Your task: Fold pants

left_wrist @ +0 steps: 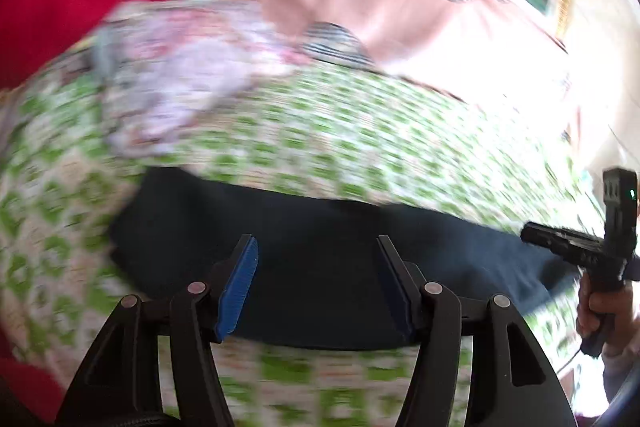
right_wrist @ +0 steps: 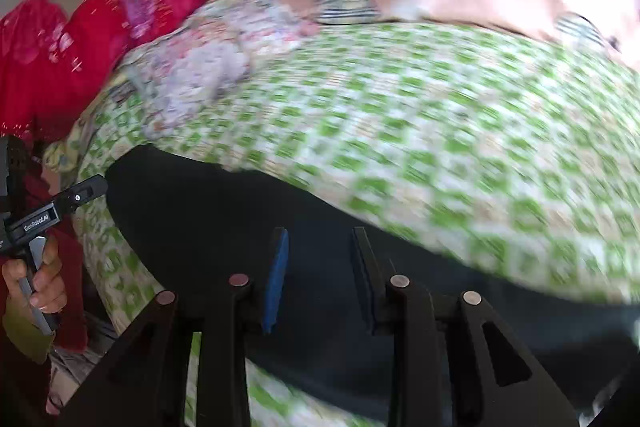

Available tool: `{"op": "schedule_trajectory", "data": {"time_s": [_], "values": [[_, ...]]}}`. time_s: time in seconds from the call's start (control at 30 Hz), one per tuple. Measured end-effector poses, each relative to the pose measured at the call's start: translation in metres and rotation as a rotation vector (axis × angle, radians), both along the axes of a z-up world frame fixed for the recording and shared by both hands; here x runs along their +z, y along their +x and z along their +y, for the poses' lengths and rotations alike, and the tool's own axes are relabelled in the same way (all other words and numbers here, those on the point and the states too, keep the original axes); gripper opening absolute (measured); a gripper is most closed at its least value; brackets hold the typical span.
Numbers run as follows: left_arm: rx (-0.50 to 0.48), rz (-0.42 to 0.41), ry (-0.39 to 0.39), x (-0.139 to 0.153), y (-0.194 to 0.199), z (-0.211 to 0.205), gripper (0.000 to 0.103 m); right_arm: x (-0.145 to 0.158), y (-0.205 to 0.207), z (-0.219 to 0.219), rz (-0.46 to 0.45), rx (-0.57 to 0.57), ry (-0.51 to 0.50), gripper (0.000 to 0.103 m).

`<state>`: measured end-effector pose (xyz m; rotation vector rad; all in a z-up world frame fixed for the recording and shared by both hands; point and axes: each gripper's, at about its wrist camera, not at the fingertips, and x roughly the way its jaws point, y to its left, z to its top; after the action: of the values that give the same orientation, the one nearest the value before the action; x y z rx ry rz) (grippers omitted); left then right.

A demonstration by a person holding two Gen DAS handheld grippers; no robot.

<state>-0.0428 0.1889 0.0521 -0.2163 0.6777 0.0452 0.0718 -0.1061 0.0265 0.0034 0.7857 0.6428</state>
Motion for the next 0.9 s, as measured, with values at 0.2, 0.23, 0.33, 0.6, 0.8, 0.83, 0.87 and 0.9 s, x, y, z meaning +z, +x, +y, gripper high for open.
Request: {"op": "schedule_trajectory", "data": {"time_s": [0.2, 0.23, 0.33, 0.6, 0.8, 0.83, 0.87, 0.9], "values": [[-0.293, 0.033, 0.055, -0.009, 0.022, -0.094, 0.061, -0.014, -0.024, -0.078, 0.032, -0.181, -0.004, 0.034], [-0.336, 0.039, 0.069, -0.011, 0.023, -0.108, 0.061, -0.017, -0.028, -0.091, 0.042, -0.213, 0.003, 0.034], [-0.471, 0.065, 0.102, -0.017, 0.03, -0.152, 0.062, -0.024, -0.037, -0.119, 0.066, -0.276, 0.017, 0.034], [-0.704, 0.122, 0.174, -0.036, 0.048, -0.228, 0.063, -0.037, -0.048, -0.157, 0.095, -0.371, 0.048, 0.035], [-0.804, 0.174, 0.228, -0.05, 0.056, -0.252, 0.063, -0.045, -0.044, -0.174, 0.12, -0.414, 0.101, 0.039], [-0.812, 0.182, 0.234, -0.053, 0.057, -0.253, 0.063, -0.046, -0.043, -0.176, 0.121, -0.422, 0.108, 0.039], [-0.811, 0.186, 0.243, -0.055, 0.059, -0.254, 0.063, -0.046, -0.042, -0.178, 0.119, -0.432, 0.116, 0.039], [-0.811, 0.194, 0.249, -0.057, 0.06, -0.254, 0.063, -0.046, -0.041, -0.179, 0.119, -0.438, 0.121, 0.039]]}}
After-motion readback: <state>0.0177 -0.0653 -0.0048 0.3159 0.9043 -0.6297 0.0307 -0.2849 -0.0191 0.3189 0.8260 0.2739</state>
